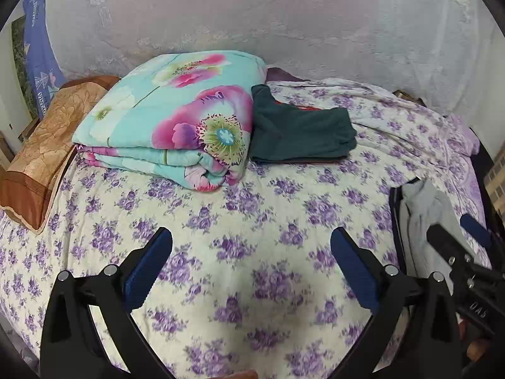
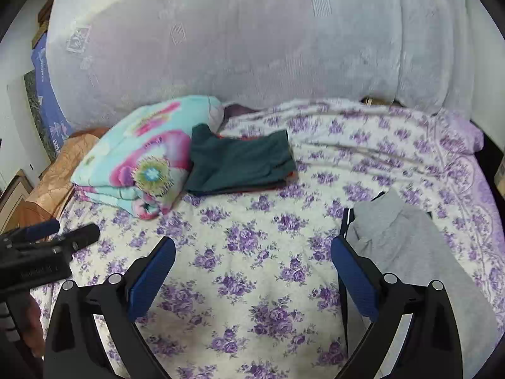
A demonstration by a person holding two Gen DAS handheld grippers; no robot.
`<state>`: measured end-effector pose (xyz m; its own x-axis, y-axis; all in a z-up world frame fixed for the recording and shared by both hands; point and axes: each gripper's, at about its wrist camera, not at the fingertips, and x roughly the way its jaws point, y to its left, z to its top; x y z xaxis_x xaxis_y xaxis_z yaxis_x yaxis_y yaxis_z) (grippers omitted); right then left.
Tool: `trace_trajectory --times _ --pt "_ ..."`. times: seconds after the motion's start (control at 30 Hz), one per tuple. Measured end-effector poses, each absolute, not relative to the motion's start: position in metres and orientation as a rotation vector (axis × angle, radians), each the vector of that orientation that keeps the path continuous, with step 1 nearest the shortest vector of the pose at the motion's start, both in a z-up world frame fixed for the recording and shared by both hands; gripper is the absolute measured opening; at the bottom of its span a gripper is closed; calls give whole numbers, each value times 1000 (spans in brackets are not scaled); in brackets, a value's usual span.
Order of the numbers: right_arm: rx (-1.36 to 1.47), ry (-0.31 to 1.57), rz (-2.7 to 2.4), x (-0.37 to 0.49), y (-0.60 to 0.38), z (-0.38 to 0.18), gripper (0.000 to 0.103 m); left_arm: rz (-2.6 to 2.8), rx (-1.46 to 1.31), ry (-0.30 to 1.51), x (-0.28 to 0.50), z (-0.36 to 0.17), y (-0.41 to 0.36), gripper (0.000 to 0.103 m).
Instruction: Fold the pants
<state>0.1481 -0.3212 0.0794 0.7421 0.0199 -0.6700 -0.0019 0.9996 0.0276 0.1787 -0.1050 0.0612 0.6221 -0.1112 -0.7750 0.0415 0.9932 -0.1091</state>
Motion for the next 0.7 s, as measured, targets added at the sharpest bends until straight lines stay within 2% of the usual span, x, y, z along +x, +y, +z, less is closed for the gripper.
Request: trace_trajectory --times 0.2,0.7 --pt "15 700 20 123 -303 95 99 -105 -74 871 150 73 -96 98" --pt "8 729 35 100 -279 87 99 -106 -76 886 122 66 -75 98"
